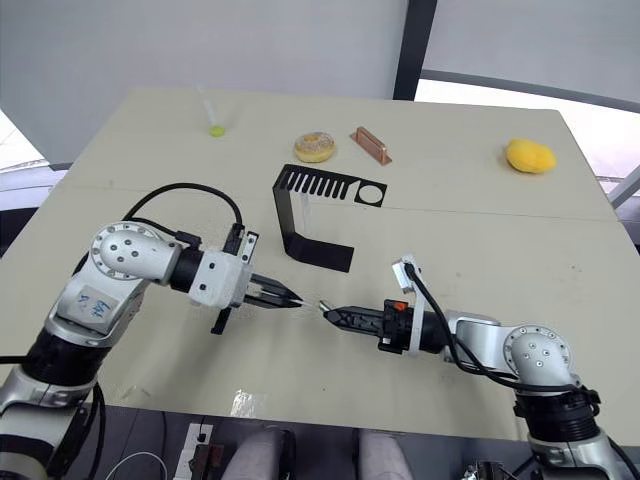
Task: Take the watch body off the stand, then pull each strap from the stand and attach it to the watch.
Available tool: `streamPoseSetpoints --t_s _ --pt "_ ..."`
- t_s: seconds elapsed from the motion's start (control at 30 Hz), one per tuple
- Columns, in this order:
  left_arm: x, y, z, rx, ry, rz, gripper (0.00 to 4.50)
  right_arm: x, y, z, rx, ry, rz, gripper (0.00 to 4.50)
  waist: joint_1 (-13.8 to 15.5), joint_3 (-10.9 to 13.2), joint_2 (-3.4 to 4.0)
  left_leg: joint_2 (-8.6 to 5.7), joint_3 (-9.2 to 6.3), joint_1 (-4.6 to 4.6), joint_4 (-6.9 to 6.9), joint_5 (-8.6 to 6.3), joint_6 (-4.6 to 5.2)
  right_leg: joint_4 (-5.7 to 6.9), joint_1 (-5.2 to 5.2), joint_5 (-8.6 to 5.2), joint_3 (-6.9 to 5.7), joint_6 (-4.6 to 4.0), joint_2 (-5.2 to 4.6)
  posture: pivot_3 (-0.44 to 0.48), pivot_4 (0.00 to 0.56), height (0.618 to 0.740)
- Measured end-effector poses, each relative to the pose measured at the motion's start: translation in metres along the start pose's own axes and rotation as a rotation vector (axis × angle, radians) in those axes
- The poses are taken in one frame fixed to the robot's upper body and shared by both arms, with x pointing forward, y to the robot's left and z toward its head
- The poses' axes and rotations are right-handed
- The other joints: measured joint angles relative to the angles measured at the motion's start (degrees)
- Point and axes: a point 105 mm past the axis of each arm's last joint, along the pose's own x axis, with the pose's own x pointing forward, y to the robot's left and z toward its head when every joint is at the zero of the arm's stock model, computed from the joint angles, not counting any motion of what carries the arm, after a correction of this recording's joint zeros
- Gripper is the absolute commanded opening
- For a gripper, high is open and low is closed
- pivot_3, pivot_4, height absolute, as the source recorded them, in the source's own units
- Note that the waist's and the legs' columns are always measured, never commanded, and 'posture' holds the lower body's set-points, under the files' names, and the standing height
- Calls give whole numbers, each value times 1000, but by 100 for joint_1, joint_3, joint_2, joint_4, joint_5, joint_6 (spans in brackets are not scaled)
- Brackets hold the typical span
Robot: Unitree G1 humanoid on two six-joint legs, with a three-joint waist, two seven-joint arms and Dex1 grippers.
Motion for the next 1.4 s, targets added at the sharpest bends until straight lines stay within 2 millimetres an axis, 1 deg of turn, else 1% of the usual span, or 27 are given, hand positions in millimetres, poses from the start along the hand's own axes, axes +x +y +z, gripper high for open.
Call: streamPoseSetpoints --t_s 0.07,0.2,1.4 --pt "3 1 1 8 -6 -3 0 0 0 0 -1 1 -3 1492 -7 0 0 0 1 0 -1 0 0 0 0 0 1 0 0 0 150 740" --pt "3 1 -4 -7 6 -4 0 0 0 -2 1 14 -5 1492 -7 0 0 1 0 0 -1 0 0 0 -1 0 0 0 1 0 150 740" --pt "8 -1 -9 8 36 -7 0 1 -5 -4 -3 15 -31 1492 -4 0 0 1 -1 -2 -5 -1 1 -8 0 0 0 0 -1 0 150 740"
